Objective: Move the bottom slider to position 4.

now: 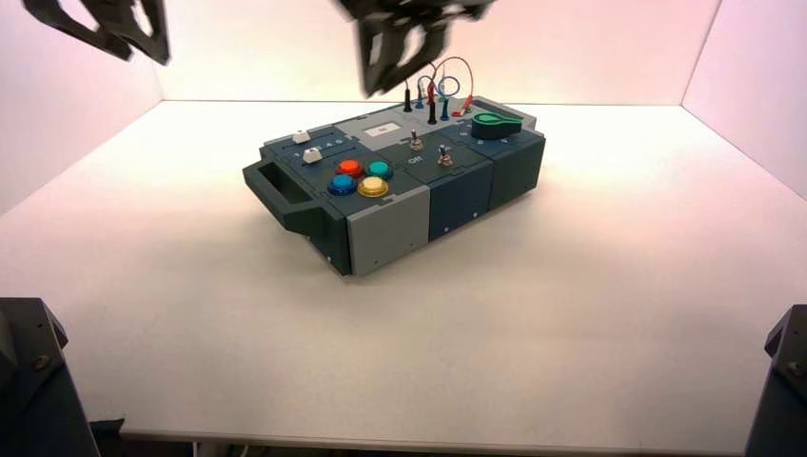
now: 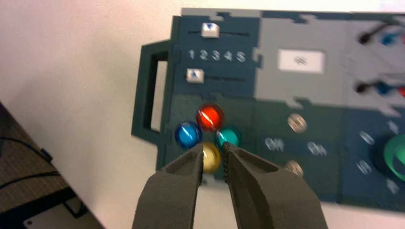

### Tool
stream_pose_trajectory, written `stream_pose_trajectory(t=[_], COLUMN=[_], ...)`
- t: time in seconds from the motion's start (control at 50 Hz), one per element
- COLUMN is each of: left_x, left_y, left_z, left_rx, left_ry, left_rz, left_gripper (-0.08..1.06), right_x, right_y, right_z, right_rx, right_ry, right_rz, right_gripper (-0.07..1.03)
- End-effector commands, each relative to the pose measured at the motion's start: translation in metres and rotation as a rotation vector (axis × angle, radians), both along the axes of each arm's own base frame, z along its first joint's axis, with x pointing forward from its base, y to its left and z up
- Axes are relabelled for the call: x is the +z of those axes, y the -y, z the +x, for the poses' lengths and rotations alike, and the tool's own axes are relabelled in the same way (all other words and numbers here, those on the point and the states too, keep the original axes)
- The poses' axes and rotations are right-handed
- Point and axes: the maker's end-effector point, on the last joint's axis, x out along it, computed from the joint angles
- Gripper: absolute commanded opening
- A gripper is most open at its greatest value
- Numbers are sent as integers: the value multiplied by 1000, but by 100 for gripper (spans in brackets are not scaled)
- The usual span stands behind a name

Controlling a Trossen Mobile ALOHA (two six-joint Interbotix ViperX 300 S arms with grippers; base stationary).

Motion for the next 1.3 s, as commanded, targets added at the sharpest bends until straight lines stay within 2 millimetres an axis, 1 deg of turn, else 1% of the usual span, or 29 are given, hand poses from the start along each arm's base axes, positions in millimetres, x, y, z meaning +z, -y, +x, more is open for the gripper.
stream_pose_trajectory(t=[0.02,0.14,0.18,0.38,0.54,0.98,1.3], left_x=[13,20,22,28,33,32,33], left_y=[-7,-9,-9,-8,-8,-8,-8], left_z=[5,5,4,-1,-2,-2,-2], left_rx=[27,35,34,34,38,39,39], left_ry=[58,97,107,150,171,169,170], left_rz=[-8,-17,-19,-31,-41,-43,-43], left_gripper=[55,55,55,55,55,55,55], right_x=[8,-4,-9,-22,-32,-45,-46], right_y=[-30,-51,-55,-66,-70,-80,-74], right_z=[9,14,17,24,27,35,42], right_rx=[25,42,41,41,43,46,32], right_ry=[23,9,1,-24,-39,-50,-50], right_rz=[35,24,22,5,-10,-22,-29], right_gripper=[17,8,6,5,5,5,5])
